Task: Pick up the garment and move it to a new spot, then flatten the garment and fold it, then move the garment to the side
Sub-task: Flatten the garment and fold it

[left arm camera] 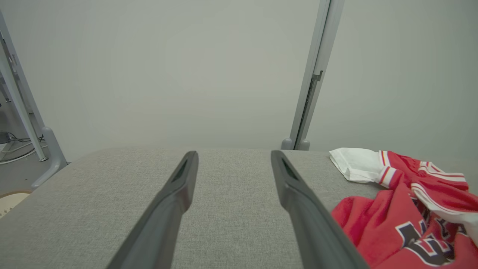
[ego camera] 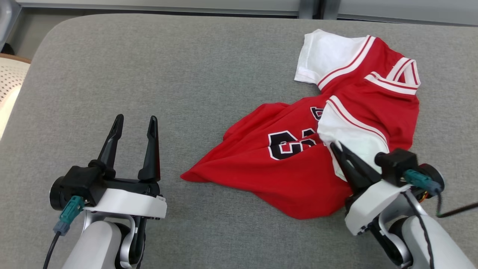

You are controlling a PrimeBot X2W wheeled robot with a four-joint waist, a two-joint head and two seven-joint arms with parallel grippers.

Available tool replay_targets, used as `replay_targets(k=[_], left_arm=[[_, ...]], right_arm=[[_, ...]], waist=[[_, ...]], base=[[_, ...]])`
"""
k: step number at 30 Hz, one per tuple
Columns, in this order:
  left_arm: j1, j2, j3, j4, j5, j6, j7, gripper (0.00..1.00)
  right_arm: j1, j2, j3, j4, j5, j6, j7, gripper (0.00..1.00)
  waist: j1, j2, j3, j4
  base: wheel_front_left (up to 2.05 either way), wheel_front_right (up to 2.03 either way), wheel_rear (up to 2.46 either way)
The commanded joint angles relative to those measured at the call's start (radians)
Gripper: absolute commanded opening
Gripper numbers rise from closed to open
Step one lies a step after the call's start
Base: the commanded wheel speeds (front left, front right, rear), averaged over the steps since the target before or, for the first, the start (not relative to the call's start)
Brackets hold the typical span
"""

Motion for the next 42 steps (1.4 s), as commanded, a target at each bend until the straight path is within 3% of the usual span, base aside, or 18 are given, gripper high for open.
replay_targets(k=[1, 11, 16, 17, 18, 19, 25, 31, 42], left_arm=[[-0.009, 0.004, 0.007, -0.001, 0.006, -0.002, -0.004, 1.00], [-0.007, 0.013, 0.025, -0.007, 0.027, -0.018, -0.004, 1.00], [0.001, 0.019, 0.030, -0.011, 0.031, -0.020, -0.004, 1.00], [0.002, 0.020, 0.031, -0.010, 0.032, -0.020, -0.004, 1.00], [0.001, 0.020, 0.030, -0.009, 0.031, -0.021, -0.004, 1.00], [0.001, 0.020, 0.030, -0.008, 0.032, -0.022, -0.004, 1.00], [0.005, 0.025, 0.034, -0.006, 0.032, -0.019, -0.005, 1.00], [0.027, 0.032, 0.041, -0.002, 0.030, -0.013, -0.005, 1.00], [0.136, 0.048, 0.039, 0.011, 0.010, 0.004, 0.010, 1.00]], right_arm=[[0.008, 0.002, -0.021, -0.013, -0.001, 0.000, -0.014, 0.00], [0.107, 0.098, -0.401, -0.049, 0.017, 0.000, -0.072, 0.00], [0.164, 0.145, -0.536, -0.023, 0.065, 0.000, -0.078, 0.00], [0.170, 0.152, -0.558, -0.010, 0.074, 0.000, -0.082, 0.11], [0.176, 0.154, -0.571, 0.001, 0.083, 0.000, -0.085, 0.47], [0.179, 0.160, -0.582, 0.007, 0.092, 0.000, -0.092, 1.00], [0.178, 0.166, -0.587, 0.007, 0.086, 0.000, -0.145, 1.00], [0.165, 0.120, -0.540, -0.069, 0.031, 0.000, -0.206, 1.00], [0.234, 0.092, -0.386, -0.192, -0.011, 0.000, -0.139, 1.00]], waist=[[0.0000, 0.0000, 0.002, -0.013], [0.0000, 0.0000, 0.008, -0.064], [0.0000, 0.0000, 0.015, -0.082], [0.0000, 0.0000, 0.016, -0.086], [0.0000, 0.0000, 0.018, -0.089], [0.0000, 0.0000, 0.018, -0.092], [0.0000, 0.0000, 0.015, -0.109], [0.0000, 0.0000, -0.013, -0.127], [0.0000, 0.0000, -0.127, -0.169]], base=[[0.00, 0.00, 0.00], [0.00, 0.00, 0.00], [0.00, 0.00, 0.00], [0.00, 0.00, 0.00], [0.00, 0.00, 0.00], [0.00, 0.00, 0.00], [0.00, 0.00, 0.00], [0.00, 0.00, 0.00], [0.00, 0.00, 0.00]])
